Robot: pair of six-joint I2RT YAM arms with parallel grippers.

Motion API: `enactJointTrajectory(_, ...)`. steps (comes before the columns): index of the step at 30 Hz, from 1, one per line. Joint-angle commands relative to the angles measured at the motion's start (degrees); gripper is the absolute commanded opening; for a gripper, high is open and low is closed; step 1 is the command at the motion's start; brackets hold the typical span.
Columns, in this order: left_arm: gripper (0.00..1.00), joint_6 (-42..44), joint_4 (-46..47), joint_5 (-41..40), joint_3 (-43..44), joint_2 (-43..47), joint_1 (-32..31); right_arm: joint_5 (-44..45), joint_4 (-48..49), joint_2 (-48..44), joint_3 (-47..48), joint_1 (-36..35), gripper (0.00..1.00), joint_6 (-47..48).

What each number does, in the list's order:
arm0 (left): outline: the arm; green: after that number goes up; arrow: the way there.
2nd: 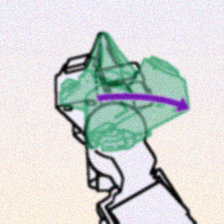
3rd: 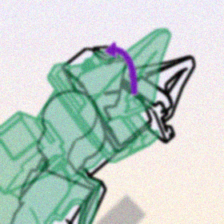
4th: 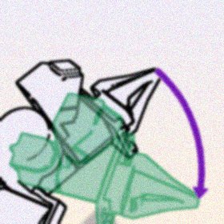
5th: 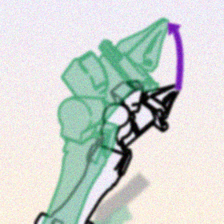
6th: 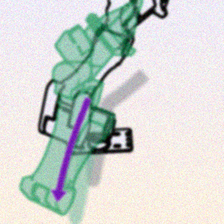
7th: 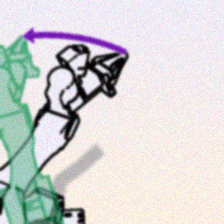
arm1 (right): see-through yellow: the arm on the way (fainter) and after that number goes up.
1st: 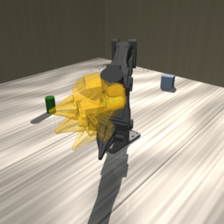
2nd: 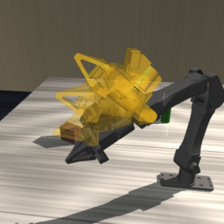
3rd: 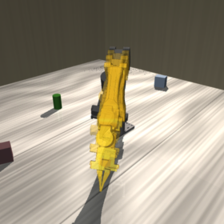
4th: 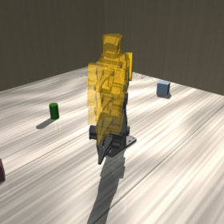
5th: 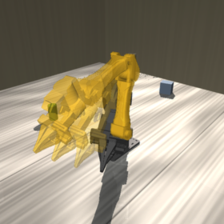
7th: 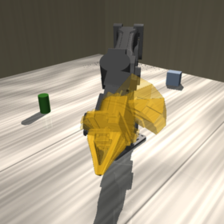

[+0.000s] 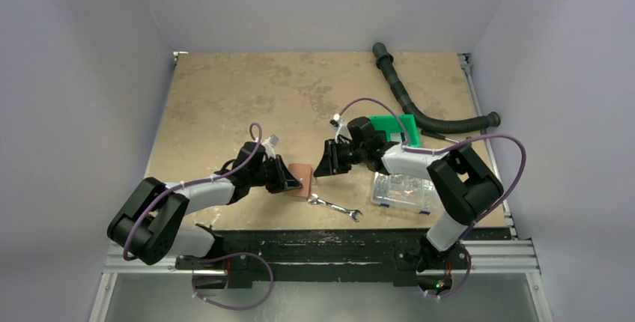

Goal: Put the credit cards into the card holder
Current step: Close the card holder at the center of the board.

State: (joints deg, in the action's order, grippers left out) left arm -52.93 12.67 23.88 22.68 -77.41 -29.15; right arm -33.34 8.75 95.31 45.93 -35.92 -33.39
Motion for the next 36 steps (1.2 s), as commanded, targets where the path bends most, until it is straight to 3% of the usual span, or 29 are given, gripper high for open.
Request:
enactJointTrajectory(1,0.00,3.0,-6.2,-3.2,-1.1,-1.7,0.1,0.3,1.0,-0.2,0.1,0.3,0.30,0.9)
enactJointTrajectory(9,0.00,3.1,-6.8,-3.4,-1.1,-1.0,0.1,-0.7,2.2,1.2,0.2,0.2,0.22,0.6)
enactJointTrajectory(14,0.00,3.0,-6.7,-3.4,-1.2,-1.1,0.1,-0.7,2.2,1.4,0.2,0.3,0.24,0.6)
enactJointTrajectory(16,0.00,3.1,-6.7,-3.3,-1.2,-1.0,0.1,-0.6,2.4,1.3,0.2,0.2,0.19,0.5)
enactJointTrajectory(18,0.00,3.1,-6.9,-3.4,-1.2,-0.9,0.1,-0.8,2.5,1.4,0.2,0.3,0.00,0.5)
enactJointTrajectory(25,0.00,3.7,-10.5,-2.2,1.8,2.2,0.5,-2.2,3.1,1.5,-0.2,0.3,0.00,-0.5)
enactJointTrajectory(28,0.13,4.6,-12.5,0.1,4.2,4.3,3.0,-2.7,3.5,1.6,-0.4,0.3,0.00,-0.9)
enactJointTrajectory(31,0.18,5.4,-15.5,3.4,5.7,5.8,6.5,-2.5,3.6,1.5,-0.5,0.3,0.00,-1.0)
enactJointTrajectory(34,0.18,7.4,-17.2,5.0,7.7,5.4,8.7,-2.9,3.7,1.4,-0.6,0.3,0.00,-1.2)
enactJointTrajectory(36,0.12,8.9,-17.8,6.0,9.0,3.3,8.9,-3.2,4.0,1.2,-0.5,0.4,0.00,-1.3)
